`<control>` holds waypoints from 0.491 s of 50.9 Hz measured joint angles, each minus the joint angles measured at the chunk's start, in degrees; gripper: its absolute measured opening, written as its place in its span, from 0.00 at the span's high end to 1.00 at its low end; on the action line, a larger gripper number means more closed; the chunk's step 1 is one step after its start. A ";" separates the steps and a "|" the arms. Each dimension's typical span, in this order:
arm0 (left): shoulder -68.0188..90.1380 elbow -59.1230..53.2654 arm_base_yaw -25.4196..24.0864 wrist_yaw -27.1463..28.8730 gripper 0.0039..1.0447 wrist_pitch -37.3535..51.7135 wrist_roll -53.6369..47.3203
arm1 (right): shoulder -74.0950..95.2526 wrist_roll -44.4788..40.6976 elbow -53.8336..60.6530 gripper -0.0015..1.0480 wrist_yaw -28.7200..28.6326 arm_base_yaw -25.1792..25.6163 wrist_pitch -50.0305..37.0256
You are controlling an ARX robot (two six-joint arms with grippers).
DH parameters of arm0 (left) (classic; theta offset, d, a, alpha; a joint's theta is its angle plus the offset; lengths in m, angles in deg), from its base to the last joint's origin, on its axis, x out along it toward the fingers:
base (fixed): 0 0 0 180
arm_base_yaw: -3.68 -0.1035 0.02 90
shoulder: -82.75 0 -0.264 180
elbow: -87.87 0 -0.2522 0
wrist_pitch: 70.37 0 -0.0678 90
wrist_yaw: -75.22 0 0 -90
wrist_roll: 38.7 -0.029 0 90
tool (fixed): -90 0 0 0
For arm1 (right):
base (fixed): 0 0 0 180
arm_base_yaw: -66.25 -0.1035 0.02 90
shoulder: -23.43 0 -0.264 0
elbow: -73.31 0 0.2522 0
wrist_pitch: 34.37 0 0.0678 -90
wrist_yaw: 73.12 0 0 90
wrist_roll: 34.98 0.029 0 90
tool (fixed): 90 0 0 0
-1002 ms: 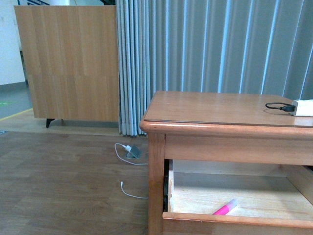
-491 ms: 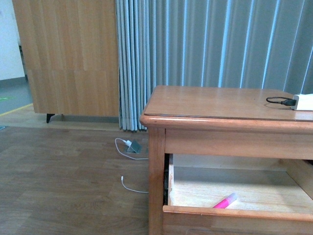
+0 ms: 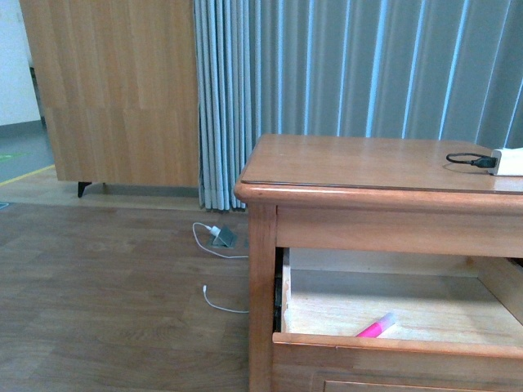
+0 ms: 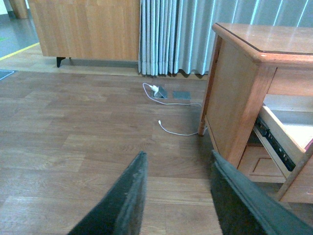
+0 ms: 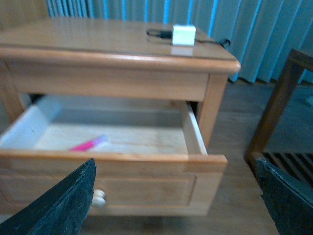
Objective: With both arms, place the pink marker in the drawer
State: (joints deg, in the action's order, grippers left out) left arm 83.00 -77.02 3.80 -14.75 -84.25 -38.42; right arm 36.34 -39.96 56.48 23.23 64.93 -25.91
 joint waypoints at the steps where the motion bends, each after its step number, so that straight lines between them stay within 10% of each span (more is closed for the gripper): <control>1: 0.00 0.00 0.00 -0.02 0.54 0.00 0.00 | 0.46 -0.35 -0.09 0.08 -0.11 0.11 0.94; 16: 0.00 0.00 0.00 -0.04 0.04 0.00 -0.04 | 22.97 5.20 -7.45 0.08 -7.96 -2.45 6.75; 25: 0.00 0.00 0.00 -0.04 0.06 0.00 -0.04 | 45.09 7.63 -12.94 0.08 -10.62 -5.40 -2.86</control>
State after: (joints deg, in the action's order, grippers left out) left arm 83.00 -77.02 3.80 -14.80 -84.25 -38.47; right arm 81.43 -32.33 43.54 12.61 59.53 -28.78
